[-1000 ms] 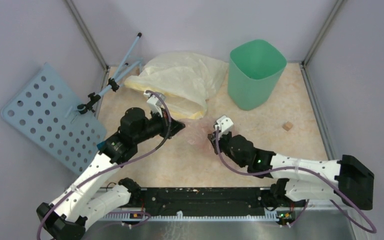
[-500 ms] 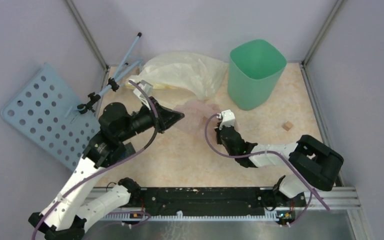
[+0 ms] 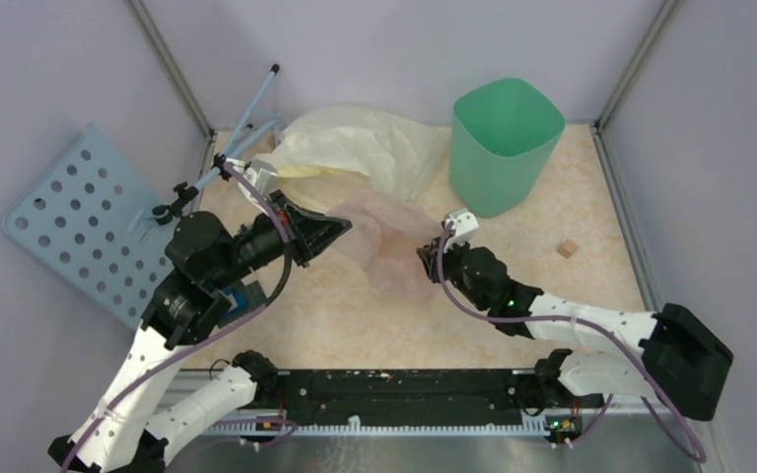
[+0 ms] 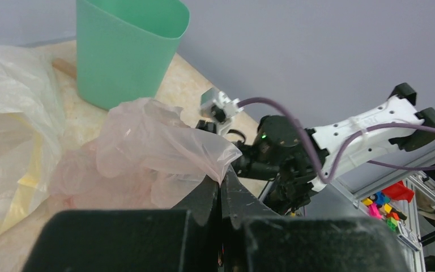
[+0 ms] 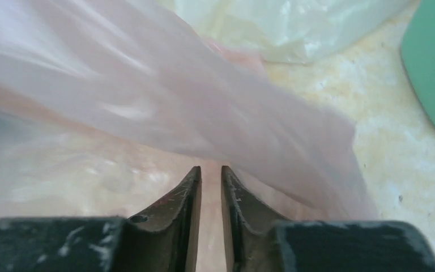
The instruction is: Put the trash bags into the trash bin
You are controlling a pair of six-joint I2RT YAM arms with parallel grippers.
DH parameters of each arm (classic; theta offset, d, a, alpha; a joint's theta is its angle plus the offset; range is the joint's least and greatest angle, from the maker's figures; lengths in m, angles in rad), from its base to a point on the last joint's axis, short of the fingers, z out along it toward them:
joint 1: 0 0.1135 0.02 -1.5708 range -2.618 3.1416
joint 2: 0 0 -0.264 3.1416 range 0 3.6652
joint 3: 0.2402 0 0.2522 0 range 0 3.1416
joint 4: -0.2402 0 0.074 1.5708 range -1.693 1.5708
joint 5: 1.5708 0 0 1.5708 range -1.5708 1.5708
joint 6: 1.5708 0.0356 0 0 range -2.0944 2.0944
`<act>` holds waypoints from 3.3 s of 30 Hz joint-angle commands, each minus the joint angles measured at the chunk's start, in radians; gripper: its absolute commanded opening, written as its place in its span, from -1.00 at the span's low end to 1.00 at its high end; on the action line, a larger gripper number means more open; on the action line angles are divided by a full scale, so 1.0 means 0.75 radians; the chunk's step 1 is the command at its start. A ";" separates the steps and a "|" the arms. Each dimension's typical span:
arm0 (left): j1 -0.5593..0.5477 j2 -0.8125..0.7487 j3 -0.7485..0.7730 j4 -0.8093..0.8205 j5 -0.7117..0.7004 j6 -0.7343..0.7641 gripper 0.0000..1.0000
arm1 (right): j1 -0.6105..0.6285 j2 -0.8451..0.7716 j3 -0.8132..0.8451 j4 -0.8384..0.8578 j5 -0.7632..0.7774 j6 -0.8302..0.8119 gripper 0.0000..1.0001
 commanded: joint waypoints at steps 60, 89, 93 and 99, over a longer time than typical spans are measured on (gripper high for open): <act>0.007 -0.152 -0.329 -0.308 -0.818 0.166 -1.00 | 0.009 -0.210 -0.076 -0.217 -0.649 -0.094 0.42; 0.005 -0.131 -0.328 -0.297 -0.806 0.165 -1.00 | 0.151 -0.148 -0.017 -0.344 -0.495 -0.038 -0.79; 0.005 -0.130 -0.341 -0.301 -0.845 0.153 -1.00 | 0.152 -0.233 -0.008 -0.457 -0.416 0.060 -1.00; 0.007 -0.130 -0.393 -0.278 -0.879 0.102 -1.00 | 0.140 -0.437 0.057 -0.759 -0.383 0.235 -1.00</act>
